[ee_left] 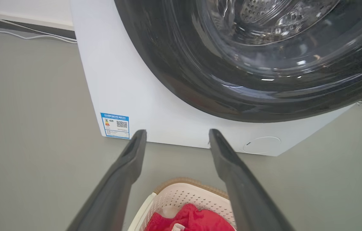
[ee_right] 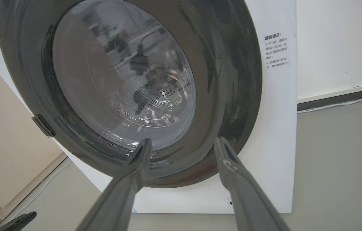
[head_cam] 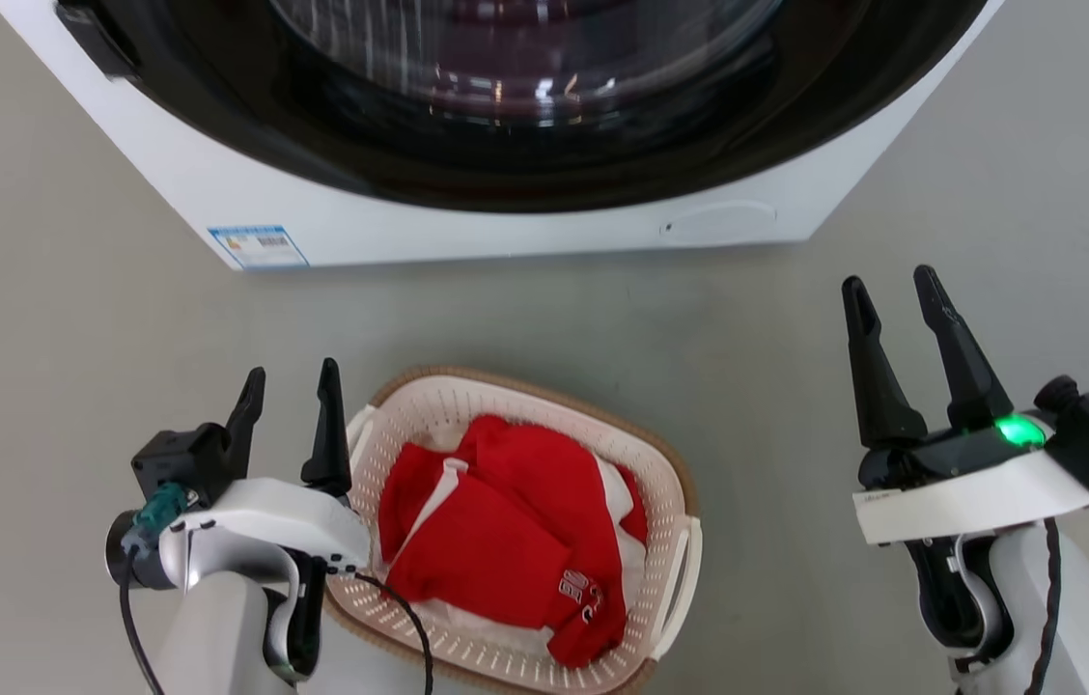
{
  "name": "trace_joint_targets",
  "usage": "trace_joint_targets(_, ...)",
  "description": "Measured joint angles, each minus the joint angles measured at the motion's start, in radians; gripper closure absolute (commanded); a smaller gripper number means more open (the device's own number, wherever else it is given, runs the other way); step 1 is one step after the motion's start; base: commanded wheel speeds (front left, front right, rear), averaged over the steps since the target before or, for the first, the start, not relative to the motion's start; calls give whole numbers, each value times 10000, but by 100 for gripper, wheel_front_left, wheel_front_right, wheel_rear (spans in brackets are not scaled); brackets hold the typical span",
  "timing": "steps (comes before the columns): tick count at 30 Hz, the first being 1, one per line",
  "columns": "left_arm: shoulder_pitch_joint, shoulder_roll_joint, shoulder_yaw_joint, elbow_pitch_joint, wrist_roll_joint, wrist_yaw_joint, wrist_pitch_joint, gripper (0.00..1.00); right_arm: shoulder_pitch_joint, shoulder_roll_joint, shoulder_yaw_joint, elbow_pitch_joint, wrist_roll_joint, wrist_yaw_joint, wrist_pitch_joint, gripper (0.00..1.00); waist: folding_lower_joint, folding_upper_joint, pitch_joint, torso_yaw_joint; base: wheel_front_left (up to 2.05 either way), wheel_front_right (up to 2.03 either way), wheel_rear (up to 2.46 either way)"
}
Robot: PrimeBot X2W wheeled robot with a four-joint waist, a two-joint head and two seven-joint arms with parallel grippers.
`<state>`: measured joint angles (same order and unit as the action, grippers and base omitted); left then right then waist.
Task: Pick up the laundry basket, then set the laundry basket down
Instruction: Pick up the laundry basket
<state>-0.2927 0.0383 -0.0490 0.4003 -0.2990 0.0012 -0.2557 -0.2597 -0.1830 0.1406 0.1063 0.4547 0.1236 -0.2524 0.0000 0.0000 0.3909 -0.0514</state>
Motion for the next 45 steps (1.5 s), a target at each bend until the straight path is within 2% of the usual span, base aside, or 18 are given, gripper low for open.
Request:
trace_joint_targets(2, -387, -12, 167, 692, 48, -184, 0, 0, -249, -61, 184, -29, 77, 0, 0, 0, 0, 0, 425, -7, 0, 0, 0)
trace_joint_targets(8, -1136, -23, 495, 2036, 98, -293, 0, 0, -641, -136, 291, -134, 146, 0, 0, 0, 0, 0, 1259, -16, 0, 0, 0)
trace_joint_targets(14, -1937, -42, 851, 3057, 324, -389, 0, 0, -1073, -322, 263, -322, 234, 0, 0, 0, 0, 0, 2092, -52, 0, 0, 0)
trace_joint_targets(23, -2985, 58, 1183, 4370, 800, -767, 0, 0, -1606, -441, 343, -451, 297, 0, -2, 0, 0, 0, 3310, -149, 0, 0, 0)
trace_joint_targets(29, -3356, 284, 1235, 4882, 963, -986, 0, 0, -1791, -439, 426, -500, 320, 0, -2, 0, 0, 0, 3775, -266, 0, 0, 0)
trace_joint_targets(45, -4271, 646, 1064, 6832, 1436, -1074, -10, 0, -1978, -405, 472, -571, 391, 0, -29, 0, 0, 0, 4535, -588, 0, 0, 0)
